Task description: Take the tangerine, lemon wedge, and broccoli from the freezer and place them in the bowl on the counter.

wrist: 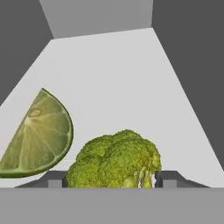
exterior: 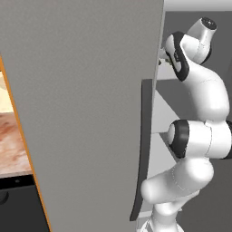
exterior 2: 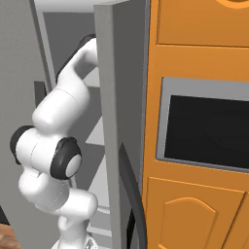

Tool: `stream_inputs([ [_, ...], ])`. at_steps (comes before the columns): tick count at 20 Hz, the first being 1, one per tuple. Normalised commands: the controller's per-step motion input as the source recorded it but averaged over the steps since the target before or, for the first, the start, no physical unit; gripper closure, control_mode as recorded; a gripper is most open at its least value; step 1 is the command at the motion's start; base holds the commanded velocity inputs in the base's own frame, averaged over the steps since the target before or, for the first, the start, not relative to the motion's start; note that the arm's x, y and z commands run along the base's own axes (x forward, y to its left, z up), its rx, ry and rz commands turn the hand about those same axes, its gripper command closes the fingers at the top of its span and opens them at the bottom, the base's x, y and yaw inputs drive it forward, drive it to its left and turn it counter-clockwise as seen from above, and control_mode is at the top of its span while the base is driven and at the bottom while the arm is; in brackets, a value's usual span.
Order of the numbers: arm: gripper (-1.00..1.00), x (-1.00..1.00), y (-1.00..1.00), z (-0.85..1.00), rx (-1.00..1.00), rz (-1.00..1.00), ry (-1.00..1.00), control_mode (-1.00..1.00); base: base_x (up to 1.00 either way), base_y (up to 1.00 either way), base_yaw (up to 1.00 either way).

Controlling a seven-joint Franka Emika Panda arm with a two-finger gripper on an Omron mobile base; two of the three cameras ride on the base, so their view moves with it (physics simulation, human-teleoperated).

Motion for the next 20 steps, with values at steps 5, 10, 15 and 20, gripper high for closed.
stream_inputs([
  [5, 1.0, -0.79, 0.3, 0.0, -0.04, 0.0, -0.01, -1.0, 0.0, 0.0, 0.0],
  [10, 1.0, -0.84, 0.47, 0.0, -0.06, 0.0, -0.04, -1.0, 0.0, 0.0, 0.0],
  [15, 1.0, -0.89, 0.31, 0.0, -0.02, 0.0, -0.03, -1.0, 0.0, 0.0, 0.0],
  [20, 1.0, -0.99, 0.0, 0.15, 0.0, 0.0, -0.03, -1.0, 0.0, 0.0, 0.0],
])
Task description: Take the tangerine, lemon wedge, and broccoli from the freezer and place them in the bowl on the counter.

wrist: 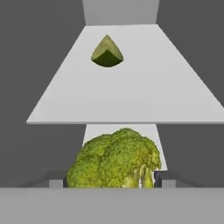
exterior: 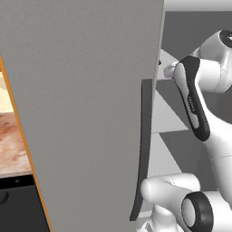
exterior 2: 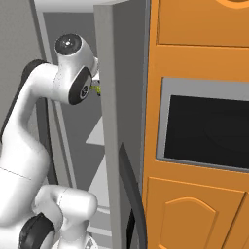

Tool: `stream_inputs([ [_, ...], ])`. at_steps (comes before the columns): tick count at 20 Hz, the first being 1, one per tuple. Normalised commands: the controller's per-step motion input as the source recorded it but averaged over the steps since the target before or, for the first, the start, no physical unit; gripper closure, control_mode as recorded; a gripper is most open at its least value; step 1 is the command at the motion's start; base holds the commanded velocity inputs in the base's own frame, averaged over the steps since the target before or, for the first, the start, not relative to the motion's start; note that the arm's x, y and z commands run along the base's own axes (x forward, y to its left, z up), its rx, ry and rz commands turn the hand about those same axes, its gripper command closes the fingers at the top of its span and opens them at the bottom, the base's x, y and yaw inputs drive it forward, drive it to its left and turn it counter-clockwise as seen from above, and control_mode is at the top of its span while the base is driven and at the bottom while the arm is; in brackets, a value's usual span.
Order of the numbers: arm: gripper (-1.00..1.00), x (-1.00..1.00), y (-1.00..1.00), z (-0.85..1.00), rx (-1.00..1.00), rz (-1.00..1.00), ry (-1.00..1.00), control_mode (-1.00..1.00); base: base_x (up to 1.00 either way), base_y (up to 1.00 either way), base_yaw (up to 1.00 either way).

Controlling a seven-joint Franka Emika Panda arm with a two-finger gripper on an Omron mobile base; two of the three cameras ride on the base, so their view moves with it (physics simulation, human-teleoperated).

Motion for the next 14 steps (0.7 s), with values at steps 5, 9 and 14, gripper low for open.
stream_inputs([
  [5, 1.0, -1.0, 0.05, 0.16, 0.0, 0.0, 0.0, -1.0, 0.0, 0.0, 0.0],
  [9, 1.0, -1.0, 0.21, 0.09, 0.0, -0.02, 0.0, -1.0, 0.0, 0.0, 0.0],
  [14, 1.0, -1.0, 0.25, 0.01, 0.0, -0.02, 0.01, -1.0, 0.0, 0.0, 0.0],
])
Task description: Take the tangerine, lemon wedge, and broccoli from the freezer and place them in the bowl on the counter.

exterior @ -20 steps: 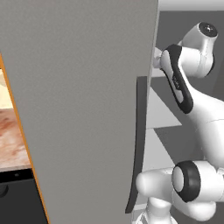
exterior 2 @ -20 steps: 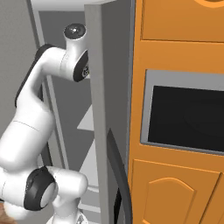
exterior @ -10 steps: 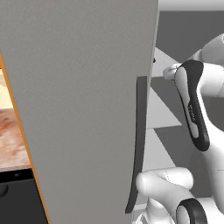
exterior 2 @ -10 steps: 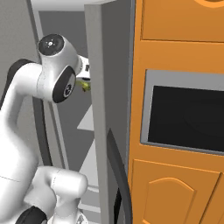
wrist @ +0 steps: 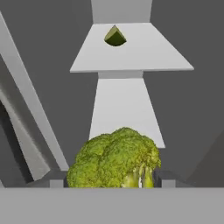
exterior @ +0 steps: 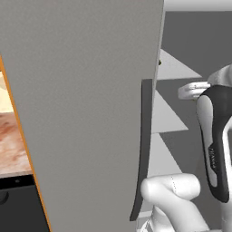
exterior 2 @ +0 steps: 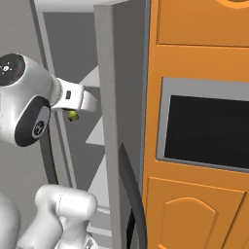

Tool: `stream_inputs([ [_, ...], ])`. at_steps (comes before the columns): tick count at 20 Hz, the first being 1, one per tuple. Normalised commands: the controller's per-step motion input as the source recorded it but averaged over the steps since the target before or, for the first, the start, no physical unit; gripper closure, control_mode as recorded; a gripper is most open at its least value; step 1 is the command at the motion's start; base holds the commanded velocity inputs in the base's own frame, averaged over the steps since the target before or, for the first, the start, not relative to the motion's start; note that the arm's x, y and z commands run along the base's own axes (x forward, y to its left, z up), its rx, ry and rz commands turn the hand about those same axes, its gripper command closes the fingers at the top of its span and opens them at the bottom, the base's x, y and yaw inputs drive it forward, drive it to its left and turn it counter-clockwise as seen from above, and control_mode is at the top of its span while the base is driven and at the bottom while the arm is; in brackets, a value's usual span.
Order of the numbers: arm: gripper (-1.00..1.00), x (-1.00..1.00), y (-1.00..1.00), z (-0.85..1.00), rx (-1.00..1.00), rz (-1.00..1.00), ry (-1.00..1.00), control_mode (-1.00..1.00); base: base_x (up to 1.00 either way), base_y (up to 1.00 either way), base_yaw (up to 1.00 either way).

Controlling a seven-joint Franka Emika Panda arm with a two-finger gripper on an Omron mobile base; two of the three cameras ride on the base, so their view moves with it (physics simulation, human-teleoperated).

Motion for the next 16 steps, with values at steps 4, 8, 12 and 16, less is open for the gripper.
stream_inputs([
  [4, 1.0, -0.94, 0.16, 0.0, 0.0, 0.0, 0.0, -1.0, 0.0, 0.0, 0.0],
  [8, 1.0, -0.53, 0.21, 0.0, 0.0, 0.0, 0.0, -1.0, 0.0, 0.0, 0.0],
  [12, 1.0, -0.18, 0.26, 0.0, 0.0, 0.0, 0.0, 1.0, -0.13, 0.12, 0.0],
  [16, 1.0, 0.0, 0.0, 0.0, 0.0, 0.0, 0.0, 1.0, -0.81, 0.95, -0.01],
])
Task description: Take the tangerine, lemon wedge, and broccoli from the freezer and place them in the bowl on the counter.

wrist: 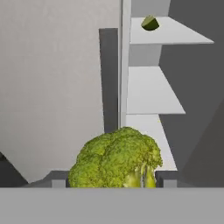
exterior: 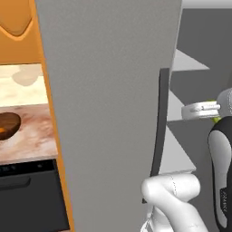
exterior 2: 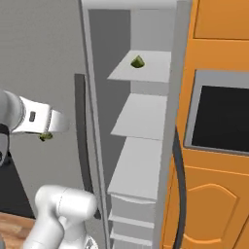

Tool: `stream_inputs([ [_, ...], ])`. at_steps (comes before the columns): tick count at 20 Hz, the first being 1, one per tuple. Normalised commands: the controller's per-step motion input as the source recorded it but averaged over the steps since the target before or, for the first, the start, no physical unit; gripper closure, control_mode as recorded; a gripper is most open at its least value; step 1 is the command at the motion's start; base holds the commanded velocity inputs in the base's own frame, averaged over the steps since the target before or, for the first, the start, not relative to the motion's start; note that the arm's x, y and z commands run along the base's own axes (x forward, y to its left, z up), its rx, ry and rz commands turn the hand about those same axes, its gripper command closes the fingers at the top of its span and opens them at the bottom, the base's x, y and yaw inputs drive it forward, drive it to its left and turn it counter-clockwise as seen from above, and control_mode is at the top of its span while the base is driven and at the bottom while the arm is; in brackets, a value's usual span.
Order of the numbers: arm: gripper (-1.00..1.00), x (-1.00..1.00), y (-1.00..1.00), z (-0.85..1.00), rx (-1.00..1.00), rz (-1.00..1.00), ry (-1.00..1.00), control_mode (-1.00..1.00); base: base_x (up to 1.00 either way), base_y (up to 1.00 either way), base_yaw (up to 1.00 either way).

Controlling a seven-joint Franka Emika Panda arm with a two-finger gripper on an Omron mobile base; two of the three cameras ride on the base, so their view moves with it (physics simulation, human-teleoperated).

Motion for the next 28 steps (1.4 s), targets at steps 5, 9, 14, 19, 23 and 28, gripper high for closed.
stream_inputs([
  [5, 1.0, 0.0, 0.0, 0.0, 0.0, 0.0, 0.0, 1.0, -0.61, 1.0, 0.0],
  [9, 1.0, 0.0, 0.0, 0.0, 0.0, 0.0, 0.0, 1.0, -0.07, 1.0, 0.0],
  [14, 1.0, 0.0, 0.0, 0.0, 0.0, 0.0, 0.0, 1.0, 0.14, 1.0, 0.0],
  [19, 1.0, 0.0, 0.0, 0.0, 0.0, 0.0, 0.0, 1.0, 0.44, 1.0, 0.0],
  [23, 1.0, 0.0, 0.0, 0.0, 0.0, 0.0, 0.0, 1.0, 0.84, 0.85, 0.0],
  [28, 1.0, 0.0, 0.0, 0.0, 0.0, 0.0, 0.0, 1.0, 1.0, 0.37, 0.0],
])
